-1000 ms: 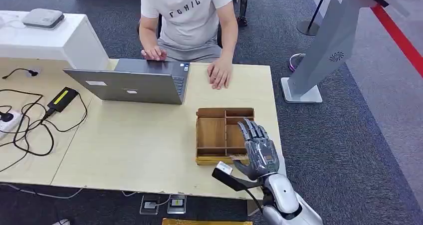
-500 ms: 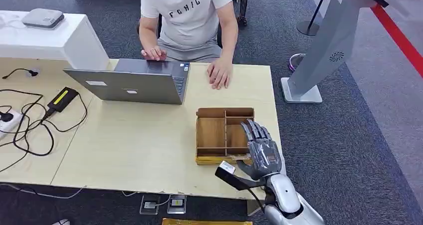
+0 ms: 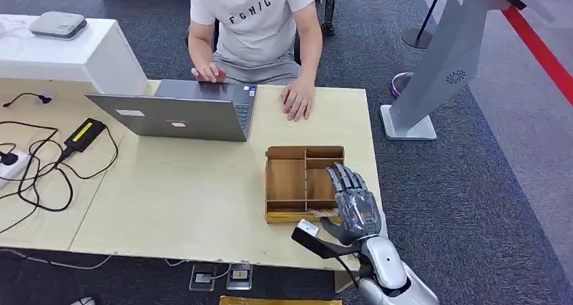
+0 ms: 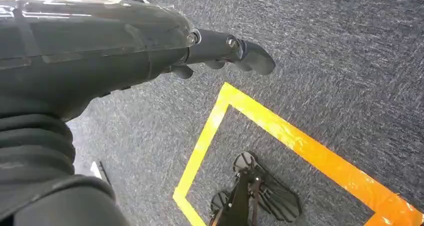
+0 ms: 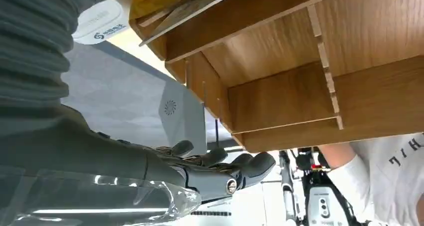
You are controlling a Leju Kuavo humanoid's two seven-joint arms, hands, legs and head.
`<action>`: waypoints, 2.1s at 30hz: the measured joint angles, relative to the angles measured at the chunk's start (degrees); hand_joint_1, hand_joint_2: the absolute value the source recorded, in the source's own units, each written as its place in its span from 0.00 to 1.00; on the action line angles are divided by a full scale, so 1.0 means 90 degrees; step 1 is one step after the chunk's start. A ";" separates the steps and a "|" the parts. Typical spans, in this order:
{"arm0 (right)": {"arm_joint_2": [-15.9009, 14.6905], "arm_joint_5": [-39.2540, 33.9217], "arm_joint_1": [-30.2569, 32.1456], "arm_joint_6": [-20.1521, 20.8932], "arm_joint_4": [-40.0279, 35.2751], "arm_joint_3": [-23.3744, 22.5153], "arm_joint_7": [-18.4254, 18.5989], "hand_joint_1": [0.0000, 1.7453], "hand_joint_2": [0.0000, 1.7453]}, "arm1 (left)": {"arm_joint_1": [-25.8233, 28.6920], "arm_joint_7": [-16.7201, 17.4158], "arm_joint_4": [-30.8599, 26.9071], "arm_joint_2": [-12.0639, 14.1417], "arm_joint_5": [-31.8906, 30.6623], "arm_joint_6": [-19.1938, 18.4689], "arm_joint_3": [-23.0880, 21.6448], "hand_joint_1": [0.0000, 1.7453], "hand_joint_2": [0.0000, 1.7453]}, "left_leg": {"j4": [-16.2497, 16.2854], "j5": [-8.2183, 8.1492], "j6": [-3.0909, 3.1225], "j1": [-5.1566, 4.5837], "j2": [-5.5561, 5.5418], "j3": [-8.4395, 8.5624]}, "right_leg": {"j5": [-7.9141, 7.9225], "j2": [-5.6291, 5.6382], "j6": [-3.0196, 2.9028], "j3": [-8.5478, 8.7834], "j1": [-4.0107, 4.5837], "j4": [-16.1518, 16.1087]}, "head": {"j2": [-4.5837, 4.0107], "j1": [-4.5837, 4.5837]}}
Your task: Pass the card to the sensor for recognition and then transmit it.
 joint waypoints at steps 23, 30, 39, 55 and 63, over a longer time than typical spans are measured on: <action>0.0102 -0.0039 0.0021 0.0394 0.0000 0.0007 -0.0019 1.00 1.00 | -0.0010 0.0000 -0.0002 0.0046 0.0114 0.0005 -0.0075 0.00 0.00 | 0.0000 0.0000 0.0000 0.0000 0.0000 0.0000 | 0.0000 -0.0001 0.0000 0.0002 0.0000 0.0000 | 0.0000 0.0000; 0.0119 -0.0078 0.0021 0.0425 0.0000 0.0012 -0.0017 1.00 1.00 | -0.0011 0.0000 -0.0005 0.0053 0.0136 0.0022 -0.0128 0.00 0.00 | 0.0000 0.0000 0.0000 0.0000 0.0000 0.0000 | 0.0000 -0.0001 0.0000 0.0002 0.0000 0.0000 | 0.0000 0.0000; 0.0214 -0.0012 0.0107 0.0335 -0.0012 0.0024 0.0119 1.00 1.00 | -0.0011 0.0000 -0.0012 0.0053 0.0202 0.0027 -0.0172 0.00 0.00 | 0.0000 0.0000 0.0000 0.0000 0.0000 0.0001 | 0.0000 -0.0002 0.0000 0.0002 0.0000 0.0000 | 0.0000 0.0000; 0.0374 0.0017 0.0280 0.0294 -0.0036 0.0039 0.0236 1.00 1.00 | -0.0013 0.0002 -0.0029 0.0092 0.0223 0.0012 -0.0209 0.00 0.00 | 0.0000 0.0000 0.0000 0.0000 0.0000 0.0004 | 0.0000 -0.0004 -0.0001 0.0005 0.0000 0.0000 | 0.0000 0.0000; 0.0381 0.0022 0.0270 0.0255 -0.0034 0.0039 0.0150 1.00 1.00 | -0.0014 0.0000 -0.0032 0.0095 0.0277 0.0000 -0.0250 0.00 0.00 | 0.0000 0.0000 0.0000 0.0000 0.0000 0.0002 | 0.0000 -0.0006 -0.0001 0.0004 0.0000 0.0000 | 0.0000 0.0000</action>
